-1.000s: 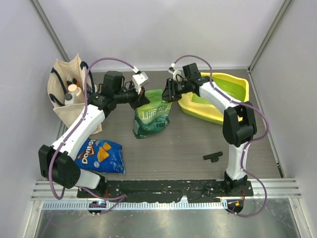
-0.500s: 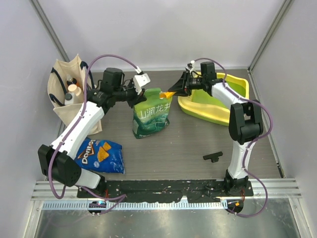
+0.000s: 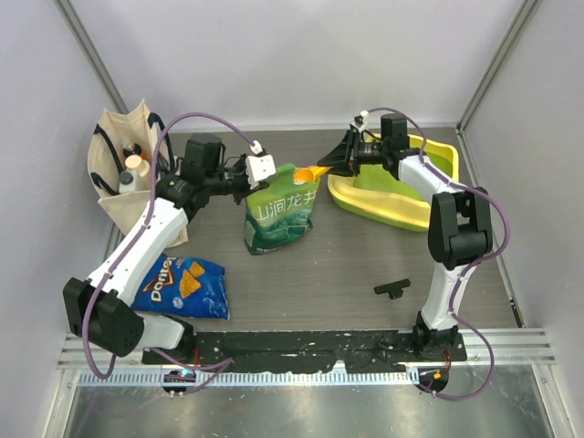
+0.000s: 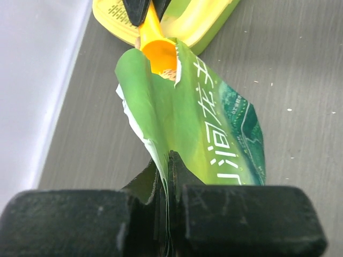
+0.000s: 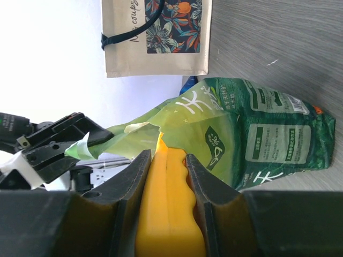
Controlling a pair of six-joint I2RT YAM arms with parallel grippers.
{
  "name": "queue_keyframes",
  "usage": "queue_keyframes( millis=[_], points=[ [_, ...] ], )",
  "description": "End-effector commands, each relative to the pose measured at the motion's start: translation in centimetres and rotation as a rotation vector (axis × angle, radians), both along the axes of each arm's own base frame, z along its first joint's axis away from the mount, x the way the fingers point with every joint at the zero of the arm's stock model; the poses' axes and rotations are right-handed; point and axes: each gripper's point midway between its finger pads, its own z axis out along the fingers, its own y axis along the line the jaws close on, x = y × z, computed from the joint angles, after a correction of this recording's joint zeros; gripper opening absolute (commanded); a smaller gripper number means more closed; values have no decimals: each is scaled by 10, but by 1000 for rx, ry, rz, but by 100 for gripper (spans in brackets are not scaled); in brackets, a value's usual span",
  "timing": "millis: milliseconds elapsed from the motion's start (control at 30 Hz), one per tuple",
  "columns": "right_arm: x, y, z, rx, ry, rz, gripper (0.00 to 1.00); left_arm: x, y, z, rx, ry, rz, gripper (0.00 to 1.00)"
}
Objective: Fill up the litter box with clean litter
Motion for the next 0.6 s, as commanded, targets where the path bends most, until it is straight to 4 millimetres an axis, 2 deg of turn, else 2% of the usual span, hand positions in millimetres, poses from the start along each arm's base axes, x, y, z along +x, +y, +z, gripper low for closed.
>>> queue_keyframes(
  millis=[0,100,267,400,433,567],
  points=[
    [11,-27,57,96,-107,-65,1,27,-8,112,-106,-484,-19,0],
    [12,-27,74,119,-116,-68,1,32,-16,124,-121,-504,-31,0],
    [11,-31,87,131,-137,-73,1,22,-23,120,-126,-506,-77,0],
    [4,-32,81,125,-132,-57,1,11,-22,102,-117,-474,-90,0],
    [3,-33,72,124,-108,-57,1,10,-21,101,-112,-480,-86,0],
    [12,-42,56,166,-30,-90,1,7,-16,101,-79,-539,-74,0]
  ],
)
